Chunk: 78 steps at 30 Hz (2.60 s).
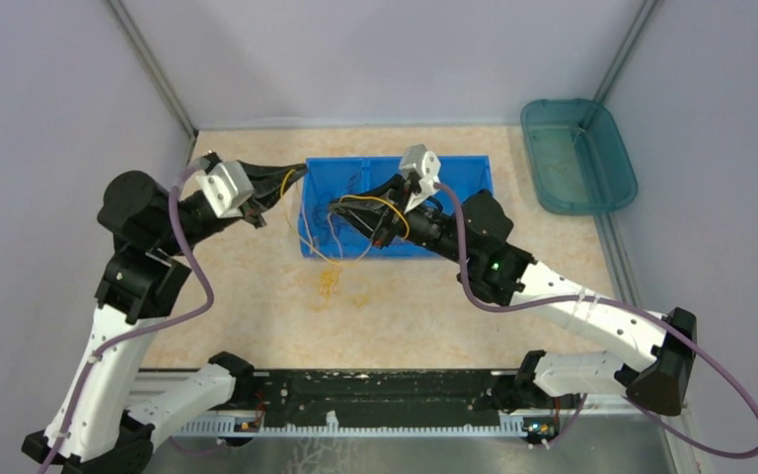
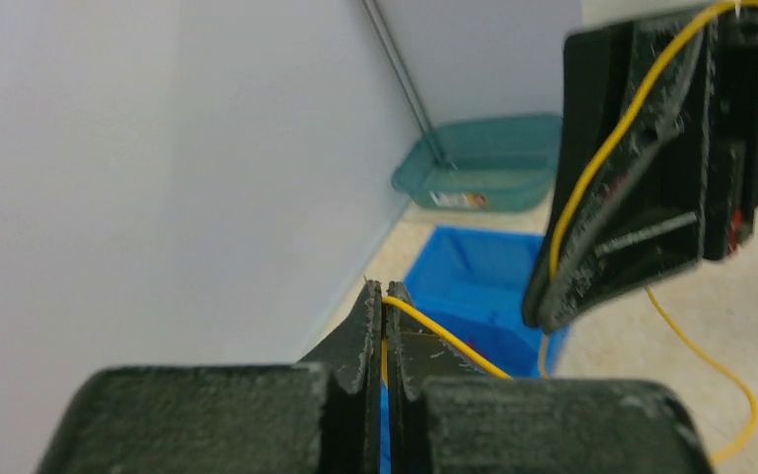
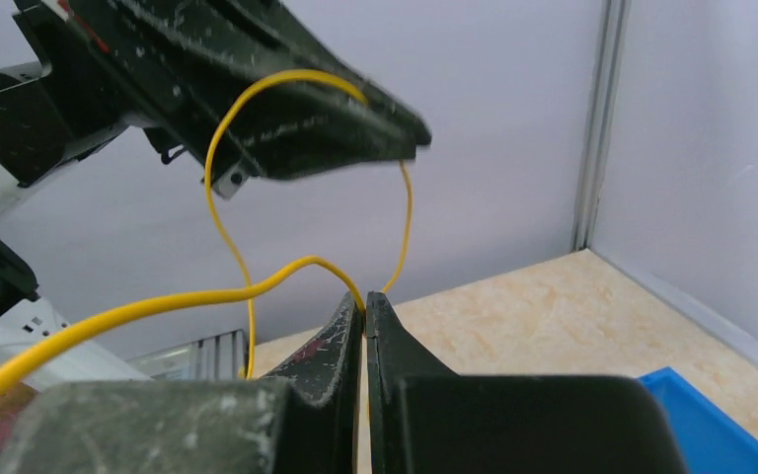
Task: Untangle the cables
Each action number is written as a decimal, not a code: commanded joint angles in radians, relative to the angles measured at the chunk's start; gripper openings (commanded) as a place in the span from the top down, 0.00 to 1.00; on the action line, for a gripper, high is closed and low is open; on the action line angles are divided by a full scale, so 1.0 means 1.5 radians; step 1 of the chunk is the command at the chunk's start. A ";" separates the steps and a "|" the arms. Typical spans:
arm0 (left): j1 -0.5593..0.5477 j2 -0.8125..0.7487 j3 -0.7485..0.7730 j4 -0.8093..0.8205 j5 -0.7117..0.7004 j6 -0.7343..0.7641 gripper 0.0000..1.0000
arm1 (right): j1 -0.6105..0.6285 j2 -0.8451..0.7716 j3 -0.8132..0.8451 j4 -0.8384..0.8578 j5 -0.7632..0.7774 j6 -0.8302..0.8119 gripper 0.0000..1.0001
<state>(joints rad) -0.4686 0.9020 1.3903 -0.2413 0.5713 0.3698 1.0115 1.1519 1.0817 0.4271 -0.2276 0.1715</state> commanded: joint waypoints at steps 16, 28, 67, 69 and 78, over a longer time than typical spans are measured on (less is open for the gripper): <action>0.001 0.007 -0.127 -0.013 0.193 -0.162 1.00 | -0.039 -0.006 0.072 -0.111 0.076 -0.023 1.00; -0.064 0.254 0.038 0.053 0.069 -0.187 0.84 | -0.287 -0.062 0.073 -0.299 0.117 0.005 1.00; -0.068 0.598 0.367 -0.288 -0.097 0.064 0.00 | -0.564 0.220 0.168 -0.297 0.079 0.064 1.00; -0.038 0.568 0.369 -0.313 -0.081 0.047 0.00 | -0.539 0.262 0.210 -0.361 0.134 0.030 1.00; 0.084 0.429 0.368 -0.395 -0.033 -0.006 0.00 | -0.462 0.383 0.307 -0.521 0.307 -0.059 1.00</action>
<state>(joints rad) -0.3908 1.6226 1.9480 -0.7395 0.4683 0.4114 0.2882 1.6817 1.4521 -0.2329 0.0914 0.1650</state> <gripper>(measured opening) 0.998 0.010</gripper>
